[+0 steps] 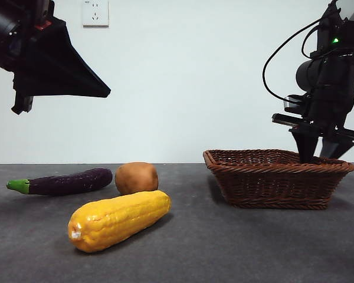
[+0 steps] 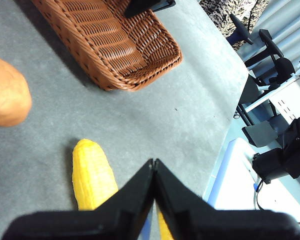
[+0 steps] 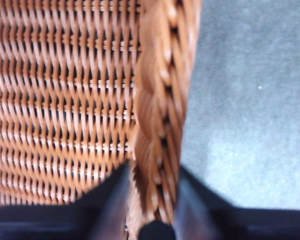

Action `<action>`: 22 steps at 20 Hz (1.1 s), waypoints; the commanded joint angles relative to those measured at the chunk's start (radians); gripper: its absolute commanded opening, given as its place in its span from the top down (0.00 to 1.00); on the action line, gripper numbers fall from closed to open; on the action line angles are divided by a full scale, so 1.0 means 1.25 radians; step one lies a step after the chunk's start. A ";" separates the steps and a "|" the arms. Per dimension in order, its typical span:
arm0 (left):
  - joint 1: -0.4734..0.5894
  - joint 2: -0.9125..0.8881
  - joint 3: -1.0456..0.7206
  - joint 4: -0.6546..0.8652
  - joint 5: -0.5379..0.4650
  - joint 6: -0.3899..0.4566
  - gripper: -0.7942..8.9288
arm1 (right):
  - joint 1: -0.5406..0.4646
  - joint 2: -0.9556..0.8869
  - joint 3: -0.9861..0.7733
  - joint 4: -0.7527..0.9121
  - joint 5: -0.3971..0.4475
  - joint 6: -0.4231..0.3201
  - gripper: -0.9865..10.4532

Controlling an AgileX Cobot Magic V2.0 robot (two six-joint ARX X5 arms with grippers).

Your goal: Help me put the vegetables on the table into the basket

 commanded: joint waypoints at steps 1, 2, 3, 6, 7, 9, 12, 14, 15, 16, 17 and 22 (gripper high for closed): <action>-0.002 0.004 -0.002 -0.007 -0.019 0.013 0.92 | -0.003 0.012 0.001 0.002 0.001 -0.006 0.93; -0.002 0.004 -0.002 -0.031 -0.017 0.012 0.92 | -0.006 0.012 0.001 0.000 0.000 -0.007 0.93; -0.002 0.004 -0.002 -0.056 -0.016 0.012 0.92 | -0.007 0.002 0.005 -0.012 0.001 -0.008 0.93; 0.000 0.003 0.000 -0.104 -0.016 0.013 0.92 | -0.016 -0.075 0.006 -0.025 -0.003 -0.006 0.93; 0.000 0.003 0.000 -0.103 -0.016 0.013 0.92 | -0.016 -0.116 0.006 -0.027 -0.003 -0.005 0.93; 0.000 0.004 0.000 -0.105 -0.016 0.008 0.92 | -0.016 -0.196 0.006 -0.054 -0.009 -0.003 0.93; -0.007 0.003 0.001 -0.135 -0.057 -0.014 0.92 | -0.015 -0.296 0.006 -0.106 -0.050 -0.005 0.93; -0.040 0.003 0.001 -0.179 -0.110 -0.011 0.86 | -0.015 -0.346 0.006 -0.146 -0.094 -0.025 0.93; -0.067 0.003 0.002 -0.199 -0.147 -0.011 0.71 | -0.015 -0.368 0.006 -0.168 -0.096 -0.037 0.93; -0.109 0.004 0.003 -0.208 -0.214 -0.010 0.54 | -0.015 -0.389 0.006 -0.190 -0.096 -0.048 0.93; -0.153 0.004 0.004 -0.208 -0.289 -0.009 0.47 | -0.015 -0.408 0.006 -0.206 -0.096 -0.049 0.93; -0.289 0.020 0.051 -0.208 -0.521 -0.028 0.27 | -0.015 -0.484 0.006 -0.255 -0.092 -0.073 0.93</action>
